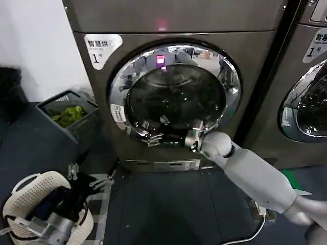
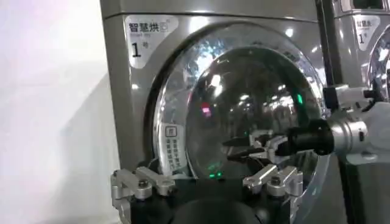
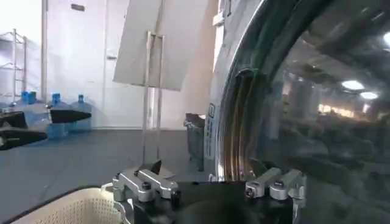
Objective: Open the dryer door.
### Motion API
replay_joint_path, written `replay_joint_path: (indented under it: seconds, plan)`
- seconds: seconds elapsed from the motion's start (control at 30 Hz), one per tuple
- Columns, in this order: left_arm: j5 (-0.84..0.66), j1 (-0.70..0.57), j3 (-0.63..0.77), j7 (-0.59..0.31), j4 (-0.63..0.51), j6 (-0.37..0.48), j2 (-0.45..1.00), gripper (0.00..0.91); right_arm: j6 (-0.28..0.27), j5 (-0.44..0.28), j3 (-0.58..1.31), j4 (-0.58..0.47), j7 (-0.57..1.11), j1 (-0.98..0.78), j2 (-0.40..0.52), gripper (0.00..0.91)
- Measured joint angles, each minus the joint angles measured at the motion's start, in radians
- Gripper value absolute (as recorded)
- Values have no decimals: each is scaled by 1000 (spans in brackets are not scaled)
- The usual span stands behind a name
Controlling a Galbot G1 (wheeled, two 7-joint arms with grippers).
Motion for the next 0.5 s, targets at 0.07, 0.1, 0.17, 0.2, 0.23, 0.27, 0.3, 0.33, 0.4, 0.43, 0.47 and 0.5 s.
replay_joint_path:
  seconds: [0.07,0.1,0.17,0.2,0.23,0.27,0.3,0.33,0.4,0.43,0.47,0.5]
  plan:
    - [0,-1,0,0,0,0,0,907,0,0,-12,-12,3,13,13,907]
    - [0,-2,0,0,0,0,0,907,0,0,-16,-16,3,18,19,907]
    - [0,-3,0,0,0,0,0,907,0,-1,-24,-29,4,29,34,907]
    - [0,-3,0,0,0,0,0,907,0,-1,-27,-33,4,33,39,907]
    - [0,-3,0,0,0,0,0,907,0,-2,-31,-39,3,37,44,907]
    - [0,-3,0,0,0,0,0,907,0,-2,-35,-45,3,42,51,907]
    - [0,-2,0,0,1,0,0,907,0,-2,-38,-49,3,46,58,907]
    - [0,-2,0,0,1,0,-1,907,0,-2,-41,-55,3,50,63,907]
    - [0,-2,0,1,1,0,-1,907,0,-2,-47,-69,3,58,75,907]
    - [1,-2,0,1,1,0,-1,907,1,-2,-49,-75,3,62,80,907]
    - [0,-3,0,1,1,0,-1,907,2,-2,-52,-83,3,67,87,907]
    - [0,-3,0,1,1,0,-1,907,2,-2,-54,-89,3,71,93,907]
